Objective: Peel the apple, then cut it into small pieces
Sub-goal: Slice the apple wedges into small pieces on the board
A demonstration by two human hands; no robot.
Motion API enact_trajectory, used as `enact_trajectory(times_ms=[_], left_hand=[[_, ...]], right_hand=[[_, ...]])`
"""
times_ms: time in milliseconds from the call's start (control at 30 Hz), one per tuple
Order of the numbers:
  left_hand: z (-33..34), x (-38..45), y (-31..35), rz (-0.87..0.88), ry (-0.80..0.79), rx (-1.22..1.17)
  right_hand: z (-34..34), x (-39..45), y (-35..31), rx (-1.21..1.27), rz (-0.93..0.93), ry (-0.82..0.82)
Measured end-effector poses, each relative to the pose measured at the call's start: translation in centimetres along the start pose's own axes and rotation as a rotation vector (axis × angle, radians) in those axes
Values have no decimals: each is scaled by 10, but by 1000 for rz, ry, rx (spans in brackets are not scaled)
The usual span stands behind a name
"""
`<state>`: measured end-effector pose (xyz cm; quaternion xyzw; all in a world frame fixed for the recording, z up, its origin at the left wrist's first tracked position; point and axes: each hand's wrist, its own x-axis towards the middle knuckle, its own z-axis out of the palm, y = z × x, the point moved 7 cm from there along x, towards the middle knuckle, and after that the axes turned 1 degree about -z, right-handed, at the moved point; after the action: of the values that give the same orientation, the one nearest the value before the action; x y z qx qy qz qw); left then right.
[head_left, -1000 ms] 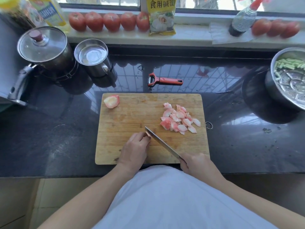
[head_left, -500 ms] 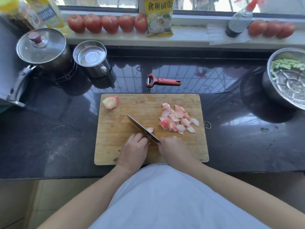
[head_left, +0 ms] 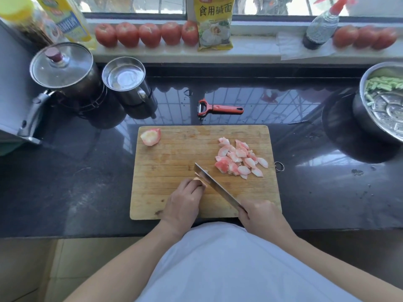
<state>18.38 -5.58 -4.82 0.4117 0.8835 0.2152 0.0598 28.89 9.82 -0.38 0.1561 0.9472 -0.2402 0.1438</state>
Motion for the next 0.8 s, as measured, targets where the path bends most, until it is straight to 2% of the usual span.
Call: enact_trajectory(times_ms=[133,233,433,667,800], left_hand=[[2,1,-2,1,-18,2],[2,1,-2,0,-10,-3],[9,0,-11,-41,-11,-65],[10,-1,-15,-39,10,-81],[7,-3,-16,-67,24,-82]], right_hand=[[-1,0,-5,-35,11,-47],[-3,0,-6,-45,-7,-9],[7,9,-7,-140,23,-141],[16,53,-42,-110,-17,-65],[10,42,-33,-43,13,-31]])
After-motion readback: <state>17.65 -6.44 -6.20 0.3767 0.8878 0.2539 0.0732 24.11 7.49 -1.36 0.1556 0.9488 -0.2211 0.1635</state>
